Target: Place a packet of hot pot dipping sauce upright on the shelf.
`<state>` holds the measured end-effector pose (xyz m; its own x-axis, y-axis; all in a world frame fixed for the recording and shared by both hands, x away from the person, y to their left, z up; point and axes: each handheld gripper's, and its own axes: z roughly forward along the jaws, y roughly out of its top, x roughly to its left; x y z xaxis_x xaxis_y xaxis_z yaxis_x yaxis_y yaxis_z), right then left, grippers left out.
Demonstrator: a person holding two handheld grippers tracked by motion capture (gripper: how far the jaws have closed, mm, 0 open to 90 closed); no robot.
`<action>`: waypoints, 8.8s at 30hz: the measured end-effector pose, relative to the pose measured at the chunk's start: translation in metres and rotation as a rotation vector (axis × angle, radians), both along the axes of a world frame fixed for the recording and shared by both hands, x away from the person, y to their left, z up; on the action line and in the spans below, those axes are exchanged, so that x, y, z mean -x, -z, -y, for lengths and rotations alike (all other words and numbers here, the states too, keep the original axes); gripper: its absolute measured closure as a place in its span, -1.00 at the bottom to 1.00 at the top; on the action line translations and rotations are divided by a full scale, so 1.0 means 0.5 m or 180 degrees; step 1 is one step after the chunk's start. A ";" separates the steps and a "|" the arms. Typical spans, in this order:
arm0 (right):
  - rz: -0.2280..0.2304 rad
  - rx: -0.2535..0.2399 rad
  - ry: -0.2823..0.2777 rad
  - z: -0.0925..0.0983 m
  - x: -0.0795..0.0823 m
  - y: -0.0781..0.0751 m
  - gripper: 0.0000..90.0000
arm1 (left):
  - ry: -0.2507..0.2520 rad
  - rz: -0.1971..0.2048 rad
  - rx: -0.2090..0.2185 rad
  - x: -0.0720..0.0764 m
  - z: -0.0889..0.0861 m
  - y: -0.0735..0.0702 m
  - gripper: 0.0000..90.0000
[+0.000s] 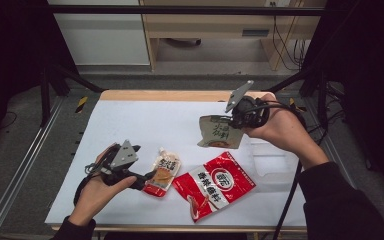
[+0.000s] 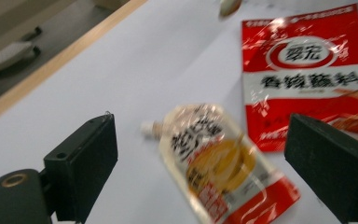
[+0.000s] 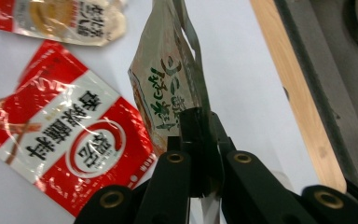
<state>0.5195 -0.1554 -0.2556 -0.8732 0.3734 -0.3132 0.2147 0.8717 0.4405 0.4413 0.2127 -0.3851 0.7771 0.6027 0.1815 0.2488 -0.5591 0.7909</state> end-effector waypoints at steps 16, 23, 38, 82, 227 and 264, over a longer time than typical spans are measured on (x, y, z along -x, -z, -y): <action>0.0081 -0.0150 0.0390 0.150 -0.070 0.013 1.00 | -0.0805 -0.0132 0.0352 -0.020 -0.154 0.090 -0.84; 0.0118 -0.0210 0.0520 0.204 -0.084 0.013 1.00 | -0.0953 -0.0164 0.0405 -0.020 -0.173 0.107 -0.84; 0.0250 -0.0204 0.0727 0.249 -0.095 0.010 1.00 | -0.0982 -0.0248 0.0400 -0.024 -0.179 0.121 -0.83; 0.0243 -0.0063 0.0783 0.297 -0.159 0.072 1.00 | -0.1056 -0.0237 0.0343 -0.021 -0.190 0.122 -0.83; -0.0388 -0.1388 0.0862 -0.269 -0.002 0.388 0.05 | -0.0729 -0.0181 0.0027 -0.018 -0.127 0.126 -0.86; -0.0599 -0.1200 0.1056 -0.287 -0.007 0.427 0.62 | -0.0687 -0.0189 0.0054 -0.021 -0.116 0.126 -0.86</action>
